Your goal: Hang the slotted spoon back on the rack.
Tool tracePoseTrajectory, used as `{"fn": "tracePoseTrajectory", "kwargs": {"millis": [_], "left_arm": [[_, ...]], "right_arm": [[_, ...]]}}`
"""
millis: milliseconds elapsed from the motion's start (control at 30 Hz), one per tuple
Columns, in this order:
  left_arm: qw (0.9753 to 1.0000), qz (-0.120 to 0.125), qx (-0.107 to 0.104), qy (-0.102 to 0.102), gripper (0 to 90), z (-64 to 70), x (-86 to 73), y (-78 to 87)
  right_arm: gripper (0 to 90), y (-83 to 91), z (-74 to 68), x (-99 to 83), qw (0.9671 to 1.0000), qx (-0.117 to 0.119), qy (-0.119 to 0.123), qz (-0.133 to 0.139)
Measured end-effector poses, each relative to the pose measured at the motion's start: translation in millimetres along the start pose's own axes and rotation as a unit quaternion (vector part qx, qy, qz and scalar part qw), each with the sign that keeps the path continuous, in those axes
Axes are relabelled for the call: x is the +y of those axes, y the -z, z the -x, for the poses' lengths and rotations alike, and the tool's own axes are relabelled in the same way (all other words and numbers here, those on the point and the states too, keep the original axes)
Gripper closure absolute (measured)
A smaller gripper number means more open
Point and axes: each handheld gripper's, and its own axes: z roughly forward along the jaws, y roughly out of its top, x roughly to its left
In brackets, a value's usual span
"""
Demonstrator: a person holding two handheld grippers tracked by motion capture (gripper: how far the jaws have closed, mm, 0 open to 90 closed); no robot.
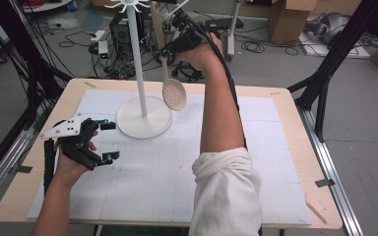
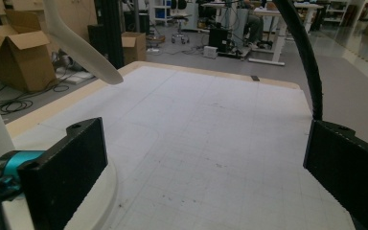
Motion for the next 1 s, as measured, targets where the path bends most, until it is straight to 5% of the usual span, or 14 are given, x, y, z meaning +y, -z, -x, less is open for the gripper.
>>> {"fn": "tracePoseTrajectory", "kwargs": {"millis": [500,733,1000], "left_arm": [[1.0,0.001,-0.001,0.0,1.7,0.1,0.1,0.0],[1.0,0.001,0.0,0.002,1.7,0.3,0.0,-0.2],[1.0,-0.005,-0.003,0.001,1.7,0.6,-0.8,-3.0]], "right_arm": [[75.0,-7.5,-6.7,7.0,0.9999,0.004,0.007,-0.01],[53.6,-8.3,-6.1,6.1,0.9997,-0.025,0.002,0.004],[45.0,1.2,-8.6,-9.1,0.999,-0.033,-0.021,0.022]]}}
